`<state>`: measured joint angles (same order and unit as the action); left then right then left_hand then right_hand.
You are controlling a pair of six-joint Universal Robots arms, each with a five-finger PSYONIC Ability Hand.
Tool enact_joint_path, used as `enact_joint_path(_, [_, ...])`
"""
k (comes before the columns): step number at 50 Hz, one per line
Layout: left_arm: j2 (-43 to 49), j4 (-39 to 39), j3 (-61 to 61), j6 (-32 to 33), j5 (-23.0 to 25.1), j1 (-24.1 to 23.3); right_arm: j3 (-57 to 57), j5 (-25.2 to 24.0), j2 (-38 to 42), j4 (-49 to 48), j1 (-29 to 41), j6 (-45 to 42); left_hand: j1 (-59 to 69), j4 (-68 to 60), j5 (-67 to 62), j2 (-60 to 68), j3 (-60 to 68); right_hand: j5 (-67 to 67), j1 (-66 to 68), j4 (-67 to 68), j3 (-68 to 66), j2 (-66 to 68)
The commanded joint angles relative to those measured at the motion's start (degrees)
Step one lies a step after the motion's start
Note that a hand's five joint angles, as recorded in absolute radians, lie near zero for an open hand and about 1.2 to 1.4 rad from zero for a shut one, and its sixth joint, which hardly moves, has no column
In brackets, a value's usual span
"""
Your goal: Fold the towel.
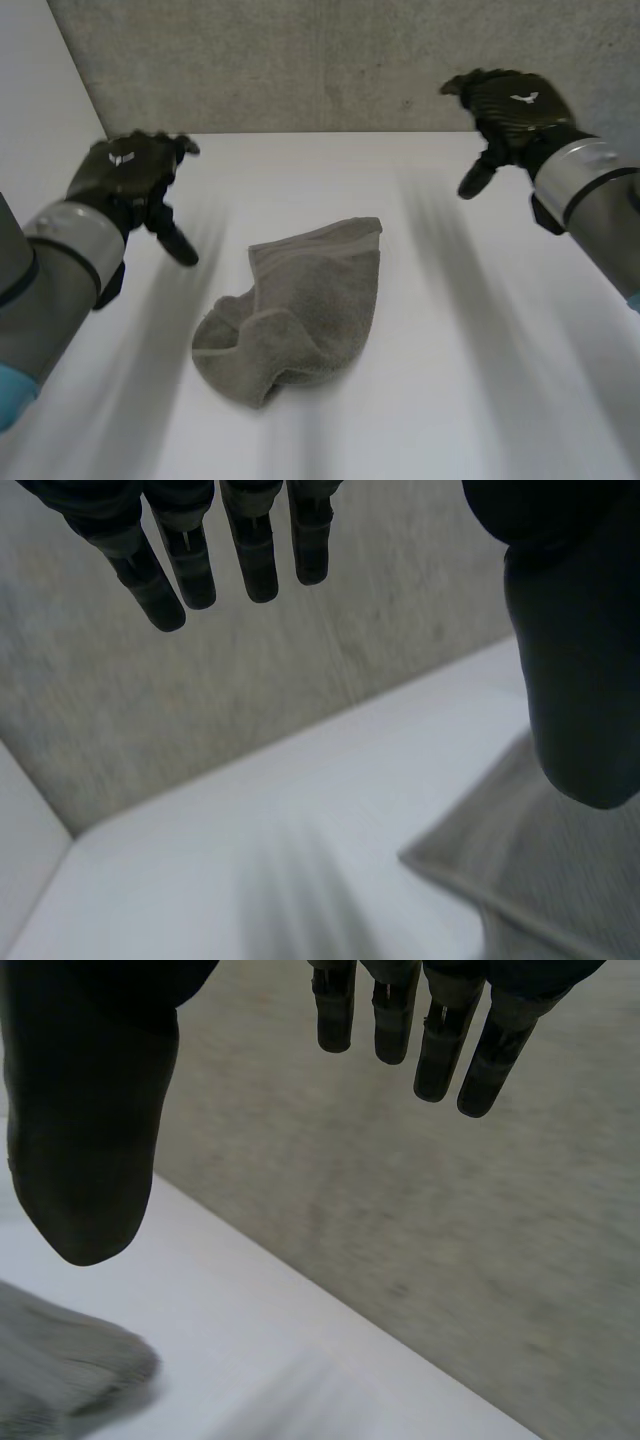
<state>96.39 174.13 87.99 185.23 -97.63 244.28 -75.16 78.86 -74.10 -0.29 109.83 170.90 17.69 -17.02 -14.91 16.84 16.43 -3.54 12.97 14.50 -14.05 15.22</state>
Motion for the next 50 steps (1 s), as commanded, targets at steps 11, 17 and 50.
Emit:
enact_joint_path(11, [2.0,6.3,18.7,0.6,7.3,1.4,16.8,-9.0,24.9,7.1,13.4,-20.8,-4.6,3.9,11.8,-3.8,-3.4,3.5,-3.0,-4.5,4.1,-5.2])
enact_joint_path(17, [6.9,7.3,19.7,0.6,7.3,-1.4,20.2,-8.9,32.1,7.1,16.7,-25.8,-3.6,2.9,10.8,-2.8,-2.3,3.5,-3.0,-4.5,4.1,-5.2])
enact_joint_path(50, [-1.3,12.0,9.6,0.3,4.8,0.1,1.7,3.7,6.1,-4.6,8.8,-22.8,62.3,-63.0,-55.1,63.2,63.6,-66.5,67.0,65.5,-65.9,64.8])
